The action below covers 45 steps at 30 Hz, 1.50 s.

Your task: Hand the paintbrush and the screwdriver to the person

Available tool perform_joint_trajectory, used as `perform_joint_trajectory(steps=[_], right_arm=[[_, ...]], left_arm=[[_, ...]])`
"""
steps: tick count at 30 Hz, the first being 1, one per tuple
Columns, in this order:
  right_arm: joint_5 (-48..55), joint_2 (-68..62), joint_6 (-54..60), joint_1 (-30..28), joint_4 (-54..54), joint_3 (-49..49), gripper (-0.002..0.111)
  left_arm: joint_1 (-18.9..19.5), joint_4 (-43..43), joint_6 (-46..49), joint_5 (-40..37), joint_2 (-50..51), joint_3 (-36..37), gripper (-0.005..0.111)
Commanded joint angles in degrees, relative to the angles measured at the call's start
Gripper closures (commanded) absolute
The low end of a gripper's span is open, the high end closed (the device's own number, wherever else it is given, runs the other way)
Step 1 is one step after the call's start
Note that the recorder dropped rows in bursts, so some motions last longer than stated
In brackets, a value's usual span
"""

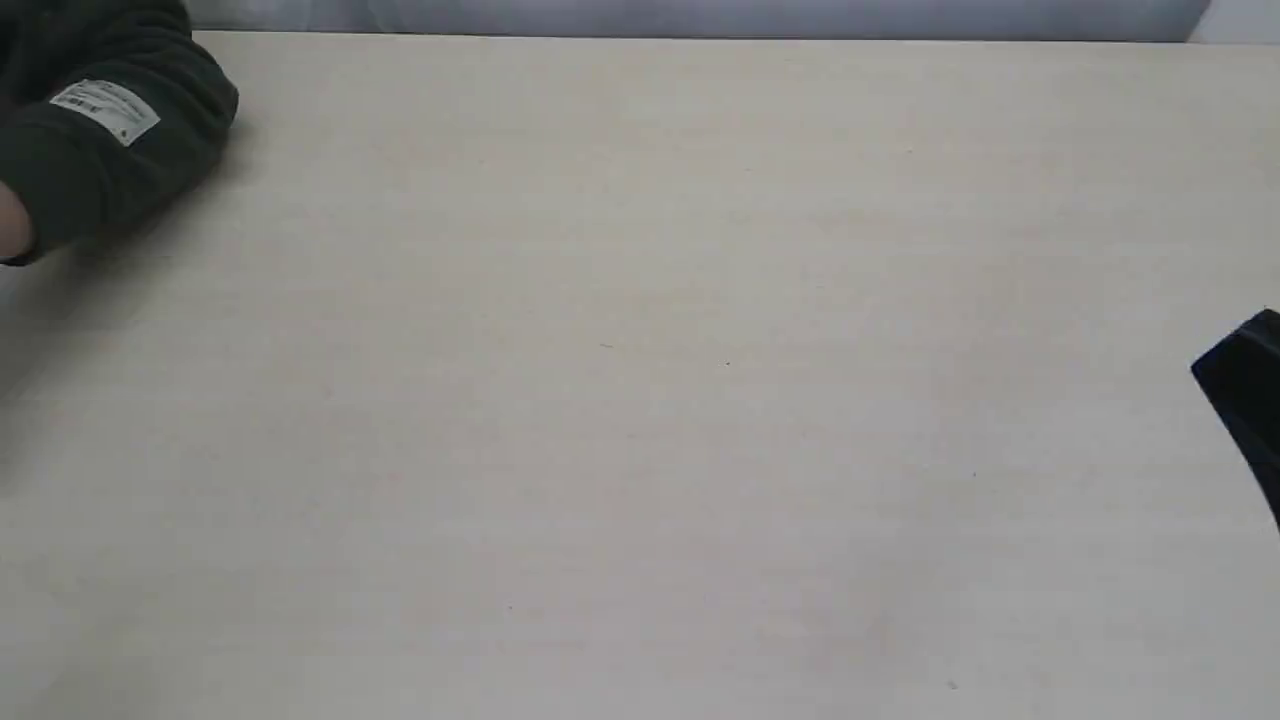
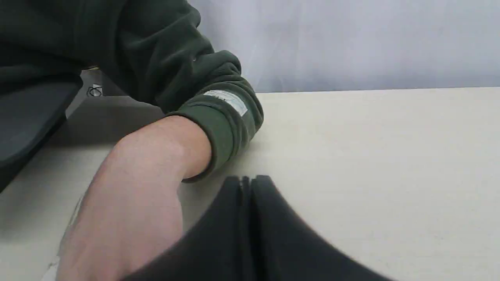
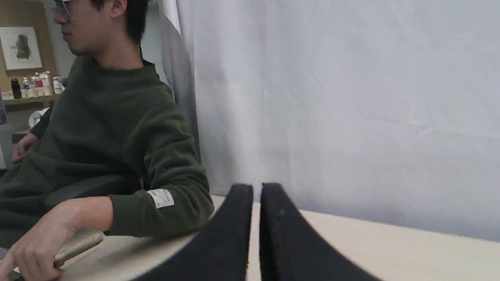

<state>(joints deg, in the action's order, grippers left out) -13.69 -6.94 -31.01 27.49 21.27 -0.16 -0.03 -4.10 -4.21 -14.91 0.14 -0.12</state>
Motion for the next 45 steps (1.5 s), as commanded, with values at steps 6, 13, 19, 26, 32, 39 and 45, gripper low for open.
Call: perform_joint_trajectory(steps=[6,13,19,26,32,39,45], right_arm=[[4.3,6.9,0.3,0.0,3.8,0.2,0.104],[11.3,6.9,0.1,0.0,3.1,0.2,0.104],[21.5,6.9,-1.1,0.0,-5.4,0.2,0.104],[23.7,6.9,-1.7,0.0,-7.1,0.2,0.104],[23.9,6.9,-1.7,0.0,-7.1,0.2,0.104],[23.9,6.9,-1.7,0.0,-7.1,0.2,0.104],[24.0,6.9,-1.0,0.0,-5.9,0.2,0.104]], left_arm=[[-0.4,0.3,-0.1,0.6,-0.1,0.1,0.107],[-0.4,0.3,-0.1,0.6,-0.1,0.1,0.107],[-0.4,0.3,-0.1,0.6,-0.1,0.1,0.107],[-0.4,0.3,-0.1,0.6,-0.1,0.1,0.107],[-0.4,0.1,-0.1,0.6,-0.1,0.1,0.107],[-0.4,0.1,-0.1,0.6,-0.1,0.1,0.107],[-0.4,0.1,-0.1,0.6,-0.1,0.1,0.107]])
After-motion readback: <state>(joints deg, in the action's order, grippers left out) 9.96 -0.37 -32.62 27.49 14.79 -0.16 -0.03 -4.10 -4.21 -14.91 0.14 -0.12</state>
